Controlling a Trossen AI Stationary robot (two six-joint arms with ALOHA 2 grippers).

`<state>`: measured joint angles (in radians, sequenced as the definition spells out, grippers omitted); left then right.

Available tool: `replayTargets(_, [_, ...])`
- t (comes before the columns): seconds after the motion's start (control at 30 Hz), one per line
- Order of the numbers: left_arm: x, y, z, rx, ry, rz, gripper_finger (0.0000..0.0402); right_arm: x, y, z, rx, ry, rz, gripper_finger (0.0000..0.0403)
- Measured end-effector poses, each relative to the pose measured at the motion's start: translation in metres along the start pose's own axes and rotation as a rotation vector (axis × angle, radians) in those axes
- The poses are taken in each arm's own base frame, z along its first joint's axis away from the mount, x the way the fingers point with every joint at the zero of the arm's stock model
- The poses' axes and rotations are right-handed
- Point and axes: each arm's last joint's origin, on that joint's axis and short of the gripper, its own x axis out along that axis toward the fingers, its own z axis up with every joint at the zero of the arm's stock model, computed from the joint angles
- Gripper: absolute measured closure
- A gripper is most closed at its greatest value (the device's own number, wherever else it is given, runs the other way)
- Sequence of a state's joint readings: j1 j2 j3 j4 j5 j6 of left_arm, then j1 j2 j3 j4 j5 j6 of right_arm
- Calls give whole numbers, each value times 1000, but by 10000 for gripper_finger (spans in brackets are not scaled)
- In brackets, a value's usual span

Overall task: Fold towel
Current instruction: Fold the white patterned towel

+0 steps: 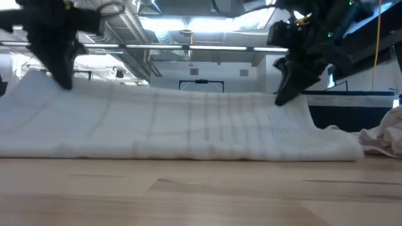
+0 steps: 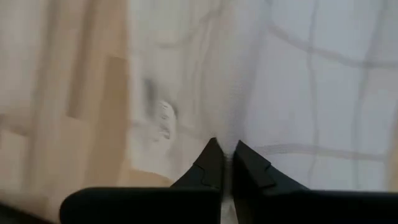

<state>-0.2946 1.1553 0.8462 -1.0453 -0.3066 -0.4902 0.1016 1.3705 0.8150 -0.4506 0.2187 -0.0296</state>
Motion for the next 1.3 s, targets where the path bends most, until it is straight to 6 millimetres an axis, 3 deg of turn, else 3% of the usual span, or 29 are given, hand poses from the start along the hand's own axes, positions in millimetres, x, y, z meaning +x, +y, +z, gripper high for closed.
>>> replayTargets(0.3, [-41, 12, 3, 10, -14, 195, 400, -28, -11, 29, -59, -24, -151, 398])
replayTargets(0.63, [-46, 21, 2, 53, -60, 314, 400, -36, -31, 43, -61, -49, -203, 398])
replayTargets(0.83, [-43, 38, 8, 152, -69, 510, 400, -30, -69, 40, -58, -28, -280, 398])
replayTargets(1.0, [-44, 55, 18, 143, -110, 717, 400, -34, -100, 46, -53, -60, -471, 398])
replayTargets(1.13, [-41, 41, 17, 71, -191, 664, 400, -31, -75, 46, -119, -55, -441, 398])
replayTargets(1.3, [-9, 0, 9, 57, -197, 449, 400, -6, -26, 20, -133, -35, -289, 398])
